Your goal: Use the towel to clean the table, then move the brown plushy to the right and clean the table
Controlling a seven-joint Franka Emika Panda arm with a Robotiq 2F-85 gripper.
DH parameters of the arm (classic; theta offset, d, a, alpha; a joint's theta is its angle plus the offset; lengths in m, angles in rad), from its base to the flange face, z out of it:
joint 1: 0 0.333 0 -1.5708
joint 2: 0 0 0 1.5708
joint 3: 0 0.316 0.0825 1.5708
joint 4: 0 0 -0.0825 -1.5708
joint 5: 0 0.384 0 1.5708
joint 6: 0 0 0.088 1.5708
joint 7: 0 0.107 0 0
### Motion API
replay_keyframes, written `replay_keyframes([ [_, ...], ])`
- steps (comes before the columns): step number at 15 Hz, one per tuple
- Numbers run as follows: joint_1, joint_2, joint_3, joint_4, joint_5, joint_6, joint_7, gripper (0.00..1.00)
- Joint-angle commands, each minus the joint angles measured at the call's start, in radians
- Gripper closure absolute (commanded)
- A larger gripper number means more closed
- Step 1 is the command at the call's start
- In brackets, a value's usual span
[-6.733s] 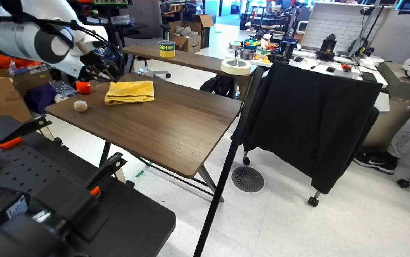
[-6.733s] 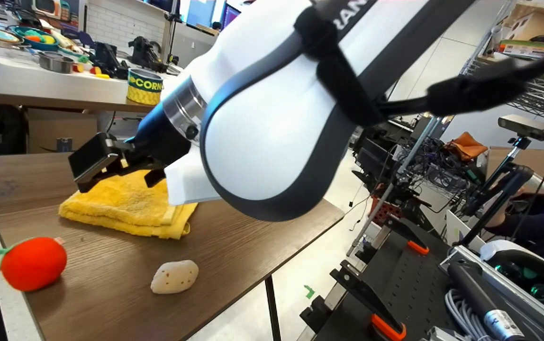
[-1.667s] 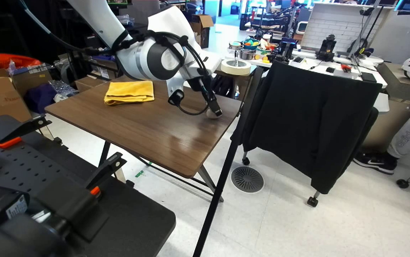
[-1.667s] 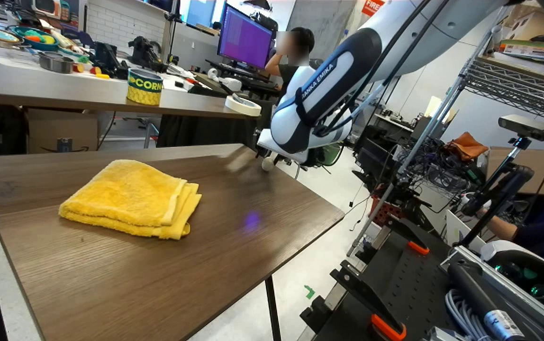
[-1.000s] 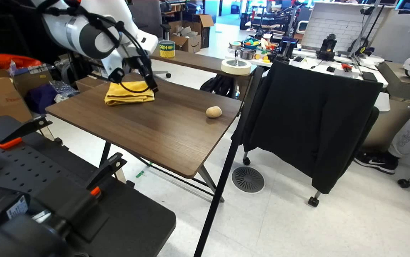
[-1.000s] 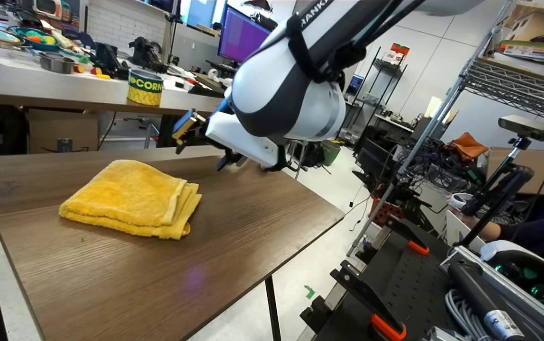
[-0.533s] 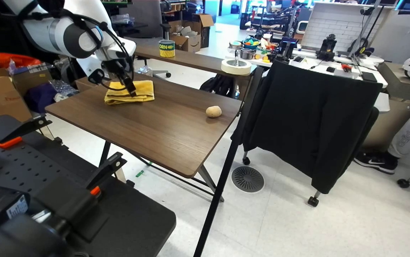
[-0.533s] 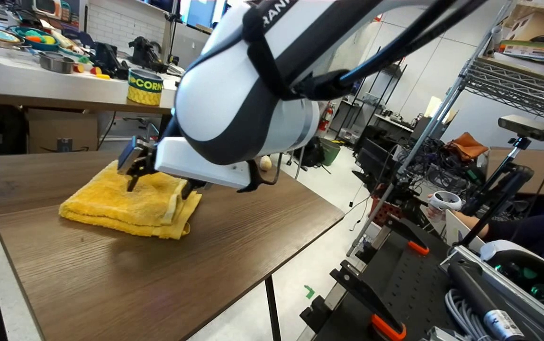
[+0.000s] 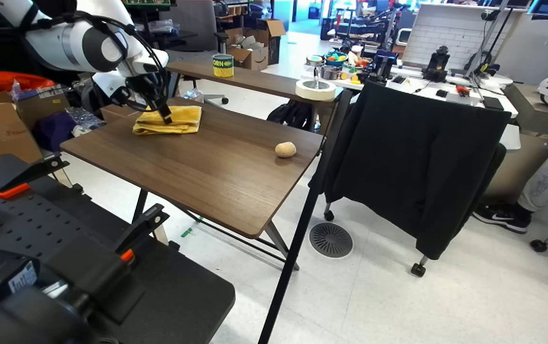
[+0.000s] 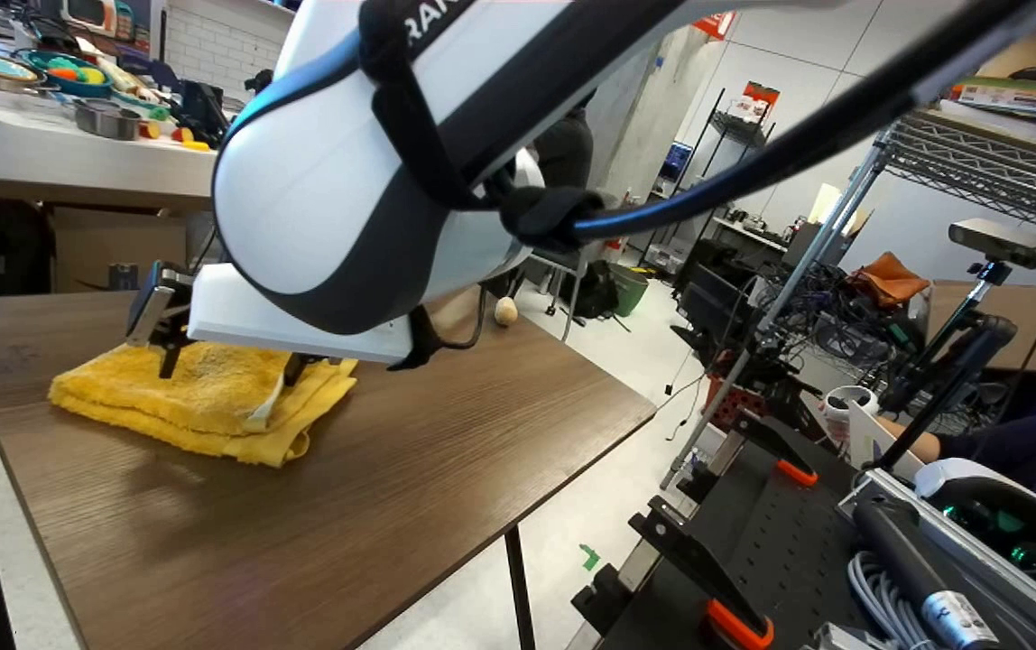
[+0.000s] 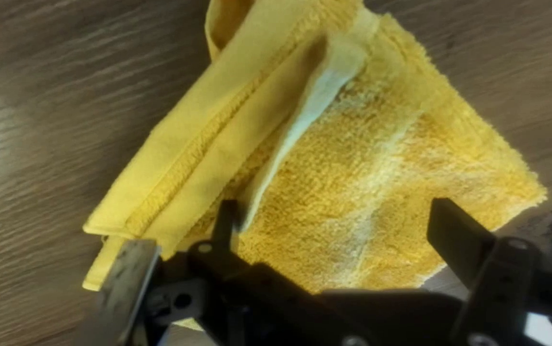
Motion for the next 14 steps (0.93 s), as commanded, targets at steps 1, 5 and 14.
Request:
replay_keyframes([
  [1,-0.034,-0.014,0.033,-0.012,-0.023,-0.024,-0.004,0.0],
  [5,-0.14,-0.059,0.171,-0.127,-0.035,-0.076,-0.154,0.0],
  [14,-0.14,-0.231,0.258,-0.573,-0.159,-0.013,-0.351,0.0],
])
